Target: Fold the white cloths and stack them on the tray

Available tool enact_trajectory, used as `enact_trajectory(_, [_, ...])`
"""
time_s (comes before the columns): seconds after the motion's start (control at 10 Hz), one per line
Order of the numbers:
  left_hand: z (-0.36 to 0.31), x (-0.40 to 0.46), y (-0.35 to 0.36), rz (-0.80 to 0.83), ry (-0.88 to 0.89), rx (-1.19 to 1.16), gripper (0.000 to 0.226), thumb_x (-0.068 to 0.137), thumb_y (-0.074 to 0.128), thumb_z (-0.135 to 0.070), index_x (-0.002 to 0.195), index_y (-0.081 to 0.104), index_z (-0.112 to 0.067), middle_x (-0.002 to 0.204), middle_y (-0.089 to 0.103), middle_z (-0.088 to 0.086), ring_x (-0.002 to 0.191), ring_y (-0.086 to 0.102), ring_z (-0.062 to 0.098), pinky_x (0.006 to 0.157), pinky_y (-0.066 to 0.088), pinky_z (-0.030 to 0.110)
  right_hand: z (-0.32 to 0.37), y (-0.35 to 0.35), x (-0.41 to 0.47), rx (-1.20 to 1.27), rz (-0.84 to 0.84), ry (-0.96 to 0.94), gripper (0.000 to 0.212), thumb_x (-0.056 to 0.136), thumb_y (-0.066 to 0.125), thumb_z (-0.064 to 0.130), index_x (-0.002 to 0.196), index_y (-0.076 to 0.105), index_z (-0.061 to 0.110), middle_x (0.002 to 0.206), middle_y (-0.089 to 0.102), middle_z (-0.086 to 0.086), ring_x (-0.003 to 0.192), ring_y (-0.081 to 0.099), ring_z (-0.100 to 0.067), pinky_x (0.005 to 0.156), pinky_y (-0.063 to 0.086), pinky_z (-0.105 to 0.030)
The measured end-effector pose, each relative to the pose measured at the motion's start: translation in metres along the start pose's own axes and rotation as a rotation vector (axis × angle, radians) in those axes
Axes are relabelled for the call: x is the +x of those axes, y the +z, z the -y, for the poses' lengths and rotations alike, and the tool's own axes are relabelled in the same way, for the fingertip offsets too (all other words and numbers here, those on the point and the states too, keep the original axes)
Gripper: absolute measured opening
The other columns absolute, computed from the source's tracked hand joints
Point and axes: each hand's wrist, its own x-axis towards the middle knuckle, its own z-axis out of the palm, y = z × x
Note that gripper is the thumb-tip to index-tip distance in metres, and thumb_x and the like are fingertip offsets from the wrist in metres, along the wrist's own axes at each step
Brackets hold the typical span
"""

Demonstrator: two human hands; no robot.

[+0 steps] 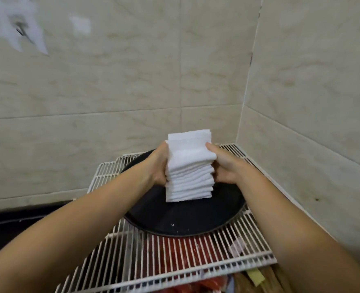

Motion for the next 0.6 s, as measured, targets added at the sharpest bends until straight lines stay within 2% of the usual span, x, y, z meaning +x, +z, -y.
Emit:
enact_trajectory(0.1, [-0.005,-0.006,0.008,-0.012,-0.038,0.053,0.031,0.081,0.046,-0.044,0.08,0.062,-0.017,0.086,0.067,0.006,0.08,0.064,0.027,0.075,0.051,0.03,-0.007,0.0,0.004,0.069,0.013,-0.022,0.042,0.1,0.034,0.045,0.106,0.062,0.015,0.098,0.068,-0.008,0.088,0.063,-0.022,0.078,0.05,-0.034])
enact_trajectory(0.2, [-0.009,-0.011,0.006,-0.043,-0.065,0.06,0.029,0.082,0.047,-0.041,0.086,0.062,-0.016,0.096,0.065,0.007,0.087,0.064,0.028,0.084,0.051,0.032,-0.011,0.006,0.007,0.081,0.017,-0.028,0.041,0.1,0.036,0.043,0.122,0.058,0.015,0.107,0.069,-0.009,0.095,0.065,-0.024,0.086,0.051,-0.037])
enact_trajectory(0.3, [-0.008,-0.017,0.007,-0.067,-0.079,0.038,0.033,0.082,0.047,-0.041,0.078,0.063,-0.013,0.09,0.065,0.008,0.085,0.062,0.028,0.085,0.047,0.033,-0.01,0.004,0.011,0.055,0.015,0.001,0.035,0.098,0.038,0.046,0.109,0.06,0.021,0.084,0.072,-0.004,0.074,0.067,-0.019,0.068,0.052,-0.031])
enact_trajectory(0.4, [-0.006,-0.028,0.015,-0.081,-0.05,0.039,0.039,0.085,0.047,-0.042,0.075,0.064,-0.009,0.084,0.067,0.009,0.081,0.061,0.027,0.081,0.047,0.034,-0.002,0.0,0.006,-0.004,0.041,0.049,0.039,0.096,0.039,0.051,0.097,0.061,0.02,0.087,0.068,-0.005,0.076,0.063,-0.021,0.068,0.049,-0.033])
enact_trajectory(0.5, [0.0,-0.038,0.013,-0.095,-0.03,0.026,0.042,0.086,0.045,-0.046,0.077,0.062,-0.009,0.079,0.066,0.01,0.076,0.06,0.026,0.074,0.048,0.032,0.009,-0.001,-0.007,-0.143,0.063,0.057,0.05,0.091,0.041,0.061,0.111,0.059,0.019,0.117,0.062,-0.007,0.104,0.057,-0.026,0.093,0.044,-0.045])
enact_trajectory(0.6, [0.013,-0.038,-0.002,-0.253,0.054,0.028,0.046,0.089,0.034,-0.055,0.071,0.047,-0.014,0.071,0.048,0.004,0.061,0.048,0.017,0.062,0.038,0.027,0.034,-0.002,-0.023,-0.221,0.004,-0.043,0.07,0.088,0.041,0.065,0.146,0.031,0.027,0.155,0.027,-0.006,0.143,0.023,-0.032,0.112,0.016,-0.059])
